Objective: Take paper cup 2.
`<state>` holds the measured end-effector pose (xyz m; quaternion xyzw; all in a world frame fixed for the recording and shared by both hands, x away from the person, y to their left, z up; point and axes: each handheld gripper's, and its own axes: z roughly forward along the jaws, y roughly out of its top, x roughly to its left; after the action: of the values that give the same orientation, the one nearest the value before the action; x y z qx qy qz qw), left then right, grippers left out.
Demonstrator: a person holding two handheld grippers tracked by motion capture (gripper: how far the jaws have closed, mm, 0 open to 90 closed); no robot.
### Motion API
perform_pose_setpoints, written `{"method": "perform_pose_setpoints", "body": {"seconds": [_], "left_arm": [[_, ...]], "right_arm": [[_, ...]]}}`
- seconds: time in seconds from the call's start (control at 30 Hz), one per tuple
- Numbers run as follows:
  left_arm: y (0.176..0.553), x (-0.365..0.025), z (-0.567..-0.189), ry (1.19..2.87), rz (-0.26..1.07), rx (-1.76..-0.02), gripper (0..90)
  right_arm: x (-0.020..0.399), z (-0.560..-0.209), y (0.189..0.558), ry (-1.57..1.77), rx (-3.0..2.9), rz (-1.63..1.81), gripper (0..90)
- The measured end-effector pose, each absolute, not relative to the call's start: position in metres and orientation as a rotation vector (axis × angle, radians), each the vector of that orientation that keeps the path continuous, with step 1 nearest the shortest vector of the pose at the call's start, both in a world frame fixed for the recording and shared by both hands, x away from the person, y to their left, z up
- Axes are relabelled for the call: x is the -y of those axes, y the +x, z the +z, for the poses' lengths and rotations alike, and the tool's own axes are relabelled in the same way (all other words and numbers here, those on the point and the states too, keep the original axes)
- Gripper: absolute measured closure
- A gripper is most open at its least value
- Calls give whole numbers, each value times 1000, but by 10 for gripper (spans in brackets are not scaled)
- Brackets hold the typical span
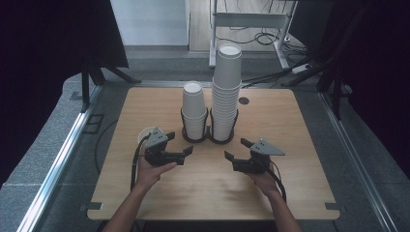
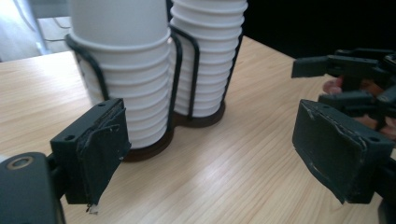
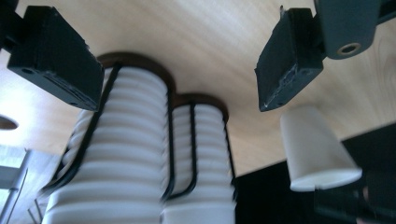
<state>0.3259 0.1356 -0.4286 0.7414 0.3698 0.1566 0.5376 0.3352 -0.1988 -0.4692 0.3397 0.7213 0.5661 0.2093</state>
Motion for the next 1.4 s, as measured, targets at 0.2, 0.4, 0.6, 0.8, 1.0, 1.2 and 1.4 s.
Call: {"method": "perform_pose_setpoints", "body": {"seconds": [0.2,0.4,0.6,0.8,1.0,1.2,1.4], "left_arm": [[338,-130,-416,1748,330,-848,110],[346,-122,-397,1748,356,-820,111],[356,-115,-388,1753,349,-808,143],[367,-109,-377,1728,312,-805,130],[375,-105,-361,1699,312,-790,105],[386,-102,-350,1690,311,-778,103],[398,-102,-339,1669,296,-781,104]], "right_arm": [[208,-443,358,977,-1976,1609,137],[209,-412,379,955,-1945,1626,127],[209,-396,396,925,-1954,1643,105],[201,-379,409,894,-1958,1646,79],[194,-368,419,897,-1943,1661,37],[188,-361,432,864,-1966,1663,16],[179,-352,448,862,-1968,1671,0]]}}
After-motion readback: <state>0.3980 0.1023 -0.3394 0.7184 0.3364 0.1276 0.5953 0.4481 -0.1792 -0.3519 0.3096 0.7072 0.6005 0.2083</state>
